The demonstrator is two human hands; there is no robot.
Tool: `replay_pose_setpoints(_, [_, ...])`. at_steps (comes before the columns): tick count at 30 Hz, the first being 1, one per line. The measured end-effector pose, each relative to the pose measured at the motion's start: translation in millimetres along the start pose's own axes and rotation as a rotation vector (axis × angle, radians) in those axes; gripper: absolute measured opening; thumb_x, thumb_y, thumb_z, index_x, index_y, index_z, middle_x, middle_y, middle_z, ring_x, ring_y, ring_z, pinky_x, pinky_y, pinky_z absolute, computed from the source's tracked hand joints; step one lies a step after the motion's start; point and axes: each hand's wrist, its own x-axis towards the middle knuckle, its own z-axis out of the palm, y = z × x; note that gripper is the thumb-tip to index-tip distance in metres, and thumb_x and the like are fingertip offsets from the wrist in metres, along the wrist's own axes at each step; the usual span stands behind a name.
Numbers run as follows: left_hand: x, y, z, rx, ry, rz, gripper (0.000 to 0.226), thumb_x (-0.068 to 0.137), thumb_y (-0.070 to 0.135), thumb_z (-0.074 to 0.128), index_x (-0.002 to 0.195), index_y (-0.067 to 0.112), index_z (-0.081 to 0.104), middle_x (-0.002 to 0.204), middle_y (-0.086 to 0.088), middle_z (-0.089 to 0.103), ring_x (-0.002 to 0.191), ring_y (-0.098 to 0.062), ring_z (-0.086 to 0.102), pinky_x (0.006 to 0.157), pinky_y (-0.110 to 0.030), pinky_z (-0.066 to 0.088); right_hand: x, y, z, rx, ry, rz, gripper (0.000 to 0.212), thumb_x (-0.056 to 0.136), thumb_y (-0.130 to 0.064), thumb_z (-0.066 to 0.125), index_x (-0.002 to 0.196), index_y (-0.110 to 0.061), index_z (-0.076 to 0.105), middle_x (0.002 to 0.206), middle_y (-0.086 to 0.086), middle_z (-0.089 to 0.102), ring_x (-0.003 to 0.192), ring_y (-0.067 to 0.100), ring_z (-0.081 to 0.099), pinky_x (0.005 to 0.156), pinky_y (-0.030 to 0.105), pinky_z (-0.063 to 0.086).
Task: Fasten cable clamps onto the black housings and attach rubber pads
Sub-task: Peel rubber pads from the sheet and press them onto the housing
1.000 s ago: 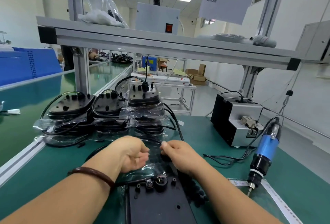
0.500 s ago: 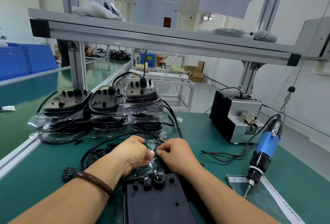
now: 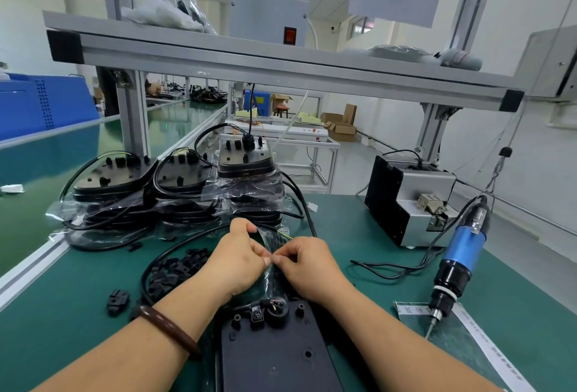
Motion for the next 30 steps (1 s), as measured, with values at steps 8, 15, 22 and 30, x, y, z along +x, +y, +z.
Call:
replay_pose_setpoints(8, [-0.5, -0.2, -1.5, 0.001, 0.022, -0.005, 0.05, 0.082, 0.011, 0.068, 0.117, 0.021, 0.033, 0.082, 0.005, 0.07, 0.065, -0.006, 0.059, 0.053, -0.017, 0.038, -0.3, -4.3, 0.4, -0.132, 0.045, -0.11, 0.017, 0.091, -0.02, 0.058, 0.088, -0.016, 0.075, 0.086, 0.001, 0.068, 0.084, 0.015, 0.06, 0.07, 0.022, 0.044])
replay_pose_setpoints(15, [3.6, 0.3, 0.2, -0.024, 0.046, -0.05, 0.053, 0.079, 0.008, 0.069, 0.115, 0.02, 0.031, 0.077, 0.006, 0.071, 0.071, -0.01, 0.063, 0.055, -0.021, 0.042, 0.0, -5.2, 0.7, -0.241, 0.085, -0.182, 0.018, 0.09, -0.018, 0.054, 0.088, -0.013, 0.071, 0.093, 0.004, 0.066, 0.088, 0.016, 0.056, 0.064, 0.019, 0.029])
replay_pose_setpoints(22, [4.2, -1.7, -0.4, -0.116, 0.039, -0.101, 0.06, 0.076, 0.004, 0.072, 0.12, 0.016, 0.033, 0.077, 0.001, 0.072, 0.083, -0.025, 0.069, 0.077, -0.042, 0.058, 1.9, 1.1, 1.6, -0.135, 0.063, -0.138, 0.014, 0.089, -0.017, 0.056, 0.082, -0.016, 0.068, 0.08, -0.011, 0.053, 0.072, 0.004, 0.046, 0.054, 0.002, 0.033])
replay_pose_setpoints(30, [1.6, 0.6, -7.4, -0.059, 0.031, -0.196, 0.057, 0.078, 0.008, 0.071, 0.12, 0.015, 0.034, 0.09, -0.006, 0.07, 0.082, -0.025, 0.066, 0.081, -0.042, 0.056, 2.7, 5.3, 4.2, 0.122, 0.049, 0.016, 0.022, 0.089, -0.02, 0.059, 0.068, -0.023, 0.062, 0.072, -0.007, 0.07, 0.075, 0.015, 0.068, 0.075, 0.033, 0.056])
